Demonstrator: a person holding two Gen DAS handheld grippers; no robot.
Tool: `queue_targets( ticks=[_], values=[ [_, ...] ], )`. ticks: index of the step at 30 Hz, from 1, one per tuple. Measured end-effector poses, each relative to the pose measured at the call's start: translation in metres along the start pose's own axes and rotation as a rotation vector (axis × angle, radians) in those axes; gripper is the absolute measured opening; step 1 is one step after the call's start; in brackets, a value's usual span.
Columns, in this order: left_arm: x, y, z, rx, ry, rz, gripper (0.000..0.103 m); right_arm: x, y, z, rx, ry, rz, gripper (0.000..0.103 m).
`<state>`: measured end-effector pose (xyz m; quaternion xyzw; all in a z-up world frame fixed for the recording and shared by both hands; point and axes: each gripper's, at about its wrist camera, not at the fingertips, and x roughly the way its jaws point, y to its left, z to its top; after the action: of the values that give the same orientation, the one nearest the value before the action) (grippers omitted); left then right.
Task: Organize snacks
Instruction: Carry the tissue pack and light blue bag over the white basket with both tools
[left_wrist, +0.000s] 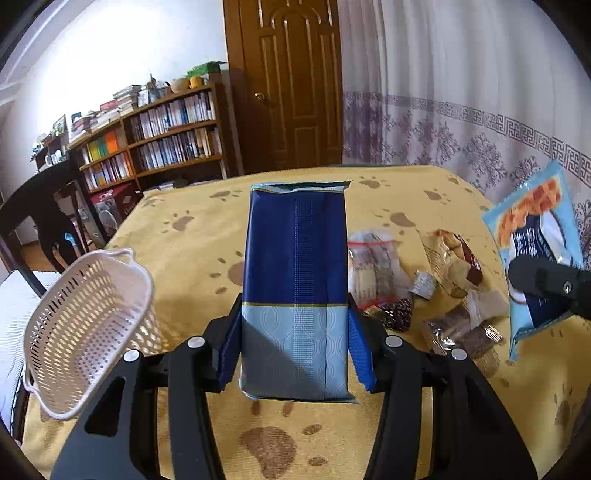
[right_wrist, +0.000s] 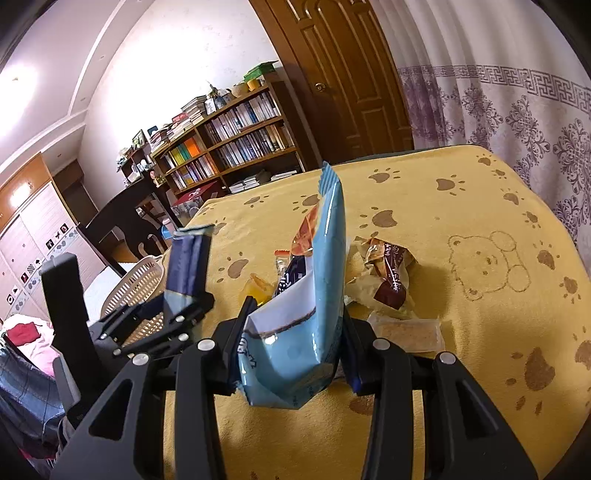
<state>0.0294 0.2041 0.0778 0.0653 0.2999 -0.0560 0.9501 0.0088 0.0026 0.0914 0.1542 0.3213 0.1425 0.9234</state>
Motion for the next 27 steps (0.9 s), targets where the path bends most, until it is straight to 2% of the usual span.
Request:
queue_targets(
  ticks=[14,18,27],
  values=[
    [-0.023,0.039,0.008,-0.001,-0.065,0.081,0.052,-0.001,0.005,-0.001,-0.011,0.001,0.003,0.041],
    [-0.034,0.064,0.012,-0.023,-0.089,0.12,0.052,0.0,0.014,-0.005,-0.021,0.006,0.004,0.041],
    [-0.04,0.13,0.012,-0.126,-0.086,0.188,0.052,0.009,0.031,-0.005,-0.01,0.011,0.025,0.041]
  ],
)
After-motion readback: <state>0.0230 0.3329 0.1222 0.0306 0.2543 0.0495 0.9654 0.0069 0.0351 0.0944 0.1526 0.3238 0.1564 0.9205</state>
